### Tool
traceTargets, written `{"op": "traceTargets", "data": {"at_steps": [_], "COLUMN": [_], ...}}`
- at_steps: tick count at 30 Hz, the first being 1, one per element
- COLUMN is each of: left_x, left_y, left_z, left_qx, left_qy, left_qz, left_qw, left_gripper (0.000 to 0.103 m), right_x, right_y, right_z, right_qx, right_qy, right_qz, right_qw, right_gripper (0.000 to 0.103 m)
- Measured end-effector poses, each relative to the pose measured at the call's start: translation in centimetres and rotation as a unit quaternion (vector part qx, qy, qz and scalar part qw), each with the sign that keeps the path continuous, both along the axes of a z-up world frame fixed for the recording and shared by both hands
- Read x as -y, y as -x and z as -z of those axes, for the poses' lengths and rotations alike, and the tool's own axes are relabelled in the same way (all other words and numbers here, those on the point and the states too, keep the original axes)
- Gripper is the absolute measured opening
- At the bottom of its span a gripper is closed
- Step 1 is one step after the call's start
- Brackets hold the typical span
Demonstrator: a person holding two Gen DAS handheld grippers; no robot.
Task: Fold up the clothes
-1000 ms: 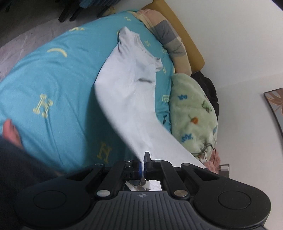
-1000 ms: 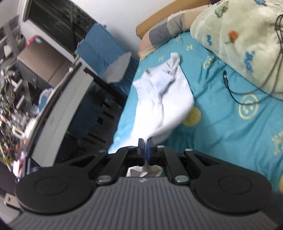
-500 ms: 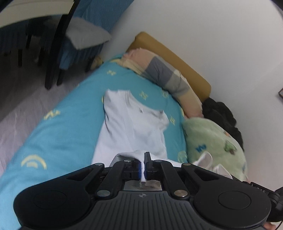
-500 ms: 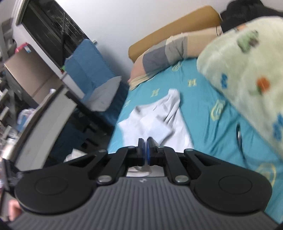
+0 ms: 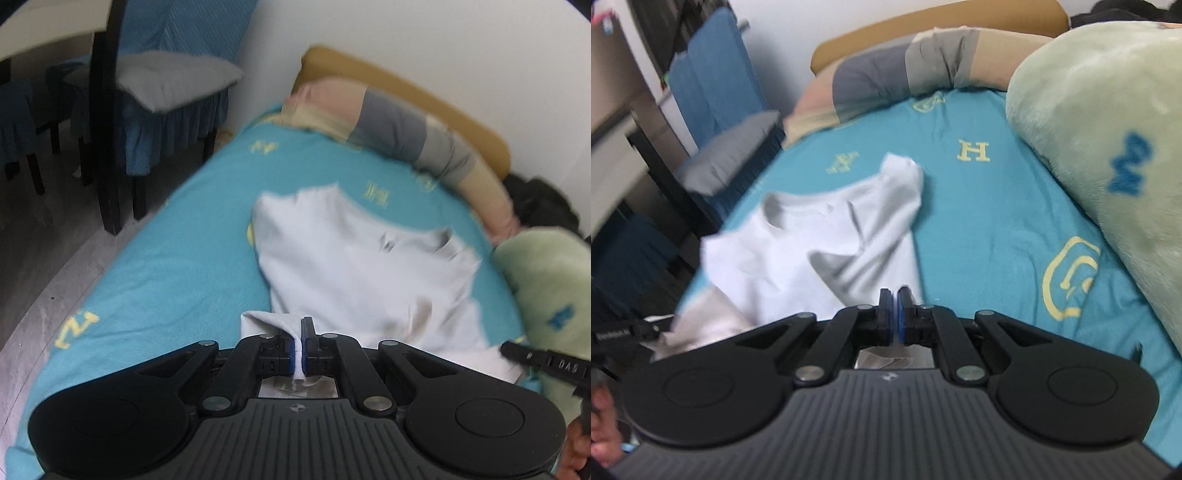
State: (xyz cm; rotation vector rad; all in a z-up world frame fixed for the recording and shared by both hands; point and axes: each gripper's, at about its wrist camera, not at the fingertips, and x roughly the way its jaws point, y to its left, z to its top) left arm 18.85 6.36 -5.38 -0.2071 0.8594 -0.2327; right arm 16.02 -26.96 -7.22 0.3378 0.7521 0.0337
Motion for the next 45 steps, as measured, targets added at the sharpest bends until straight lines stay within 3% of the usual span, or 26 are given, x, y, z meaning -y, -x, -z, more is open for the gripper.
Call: {"op": "traceTargets", "data": {"at_steps": [4, 6, 8, 9, 10, 11, 12, 13, 14, 19, 22, 27, 33, 37, 45], "left_x": [0.6, 1.0, 1.3, 1.5, 1.8, 2.1, 2.5, 2.7, 2.9, 4.1, 4.2, 4.6, 4.9, 4.7, 4.1], "left_y": [-0.6, -0.4, 0.4, 1.1, 2.0, 2.9, 3.8, 4.8, 5.8, 11.8, 16.1, 22.5, 28.0, 30.2, 29.4], "left_z": [1.3, 0.5, -0.9, -1.8, -2.7, -3.6, -4.7, -5.7, -6.8, -11.1, -12.3, -13.1, -13.4, -12.6, -11.7], "left_qx": [-0.008, -0.006, 0.006, 0.015, 0.028, 0.04, 0.051, 0.062, 0.073, 0.117, 0.136, 0.152, 0.194, 0.222, 0.219], "left_qy": [-0.018, -0.027, -0.03, -0.037, -0.047, -0.055, -0.06, -0.062, -0.059, -0.051, -0.039, -0.053, -0.065, -0.062, -0.057], "left_qz": [0.018, 0.025, 0.034, 0.038, 0.041, 0.044, 0.048, 0.051, 0.054, 0.064, 0.056, 0.062, 0.051, 0.031, 0.014], "left_qw": [0.9997, 0.9993, 0.9989, 0.9985, 0.9977, 0.9967, 0.9957, 0.9948, 0.9942, 0.9897, 0.9884, 0.9849, 0.9774, 0.9726, 0.9741], "left_gripper": [0.004, 0.009, 0.033, 0.051, 0.061, 0.063, 0.068, 0.076, 0.081, 0.098, 0.101, 0.102, 0.103, 0.103, 0.103], "right_x": [0.0, 0.1, 0.3, 0.4, 0.5, 0.5, 0.3, 0.1, -0.2, -2.0, -2.8, -3.4, -3.6, -3.9, -3.7], "right_y": [-0.1, 0.3, 0.6, 0.8, 1.1, 1.6, 2.5, 3.5, 4.4, 9.6, 13.1, 18.6, 23.5, 25.0, 24.4], "right_z": [1.8, 1.4, 0.7, 0.3, -0.3, -0.9, -1.9, -3.0, -4.1, -9.0, -11.0, -12.4, -11.4, -10.7, -9.2], "right_qx": [0.005, 0.015, 0.01, 0.004, -0.001, -0.002, 0.011, 0.024, 0.038, 0.081, 0.104, 0.131, 0.149, 0.159, 0.156], "right_qy": [-0.001, -0.01, -0.021, -0.03, -0.042, -0.05, -0.045, -0.039, -0.033, 0.01, 0.027, 0.029, 0.005, 0.029, 0.055], "right_qz": [0.001, 0.006, 0.006, 0.005, 0.007, 0.01, 0.008, 0.006, 0.004, -0.04, -0.049, -0.054, -0.036, -0.034, -0.016], "right_qw": [1.0, 1.0, 1.0, 1.0, 0.999, 0.999, 0.999, 0.999, 0.999, 0.996, 0.993, 0.989, 0.988, 0.986, 0.986], "right_gripper": [0.007, 0.009, 0.01, 0.013, 0.027, 0.038, 0.064, 0.079, 0.083, 0.081, 0.081, 0.081, 0.081, 0.081, 0.081]}}
